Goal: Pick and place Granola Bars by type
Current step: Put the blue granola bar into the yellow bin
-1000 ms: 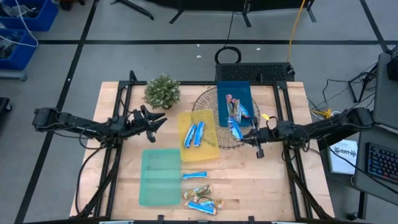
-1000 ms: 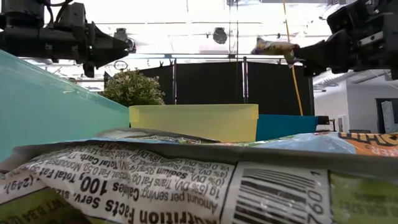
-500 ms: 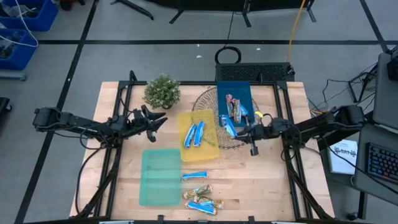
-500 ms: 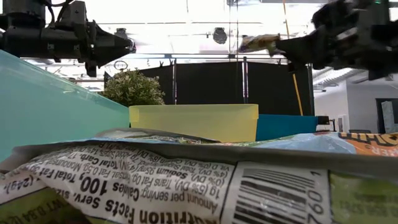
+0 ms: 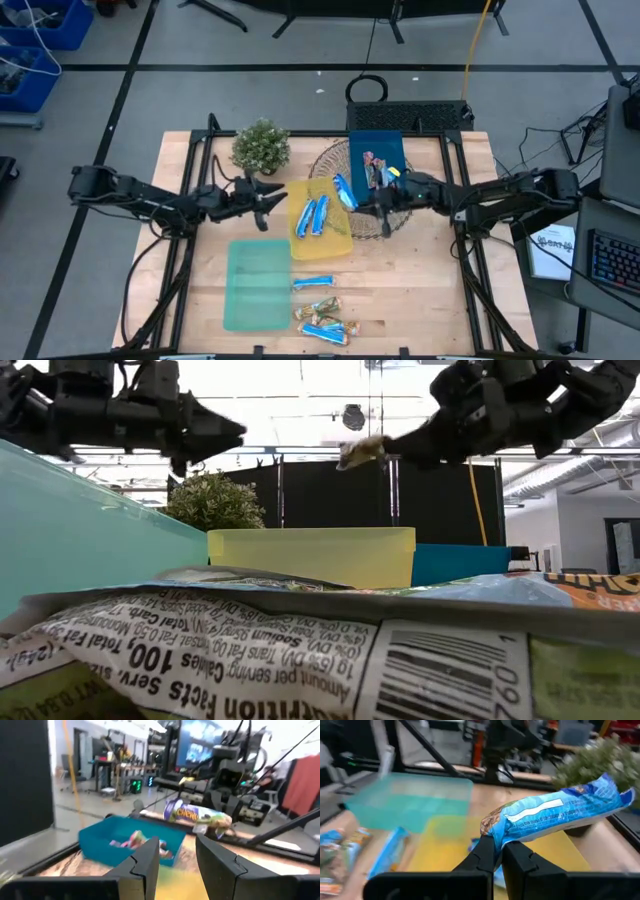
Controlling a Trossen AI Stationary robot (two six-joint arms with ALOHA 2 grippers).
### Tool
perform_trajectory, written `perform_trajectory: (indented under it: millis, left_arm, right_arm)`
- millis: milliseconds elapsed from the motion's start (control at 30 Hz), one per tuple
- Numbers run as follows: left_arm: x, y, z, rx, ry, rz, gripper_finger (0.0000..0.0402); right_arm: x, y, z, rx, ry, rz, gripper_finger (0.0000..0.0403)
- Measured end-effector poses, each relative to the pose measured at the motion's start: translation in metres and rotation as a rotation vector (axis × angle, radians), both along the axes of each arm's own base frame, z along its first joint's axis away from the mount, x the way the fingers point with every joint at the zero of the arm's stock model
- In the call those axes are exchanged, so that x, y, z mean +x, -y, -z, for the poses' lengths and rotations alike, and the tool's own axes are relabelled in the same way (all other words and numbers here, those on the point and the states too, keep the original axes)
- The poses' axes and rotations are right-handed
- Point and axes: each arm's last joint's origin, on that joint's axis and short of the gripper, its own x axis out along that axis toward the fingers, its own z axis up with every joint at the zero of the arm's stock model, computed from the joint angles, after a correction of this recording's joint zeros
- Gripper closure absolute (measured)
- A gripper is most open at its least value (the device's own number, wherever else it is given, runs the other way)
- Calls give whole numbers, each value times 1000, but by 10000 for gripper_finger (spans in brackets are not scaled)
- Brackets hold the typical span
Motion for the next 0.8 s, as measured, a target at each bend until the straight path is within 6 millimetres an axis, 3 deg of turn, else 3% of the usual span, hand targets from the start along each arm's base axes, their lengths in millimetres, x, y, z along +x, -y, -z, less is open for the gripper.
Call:
perform_trajectory:
  millis: [467,800]
  left_arm:
    - [20,-16,-4,14,214,135,270]
    - [81,-16,-25,132,253,334,270]
  right_arm:
    - [0,-6,-21,-71,241,-243,395]
    - [1,-6,-21,-90,262,-246,395]
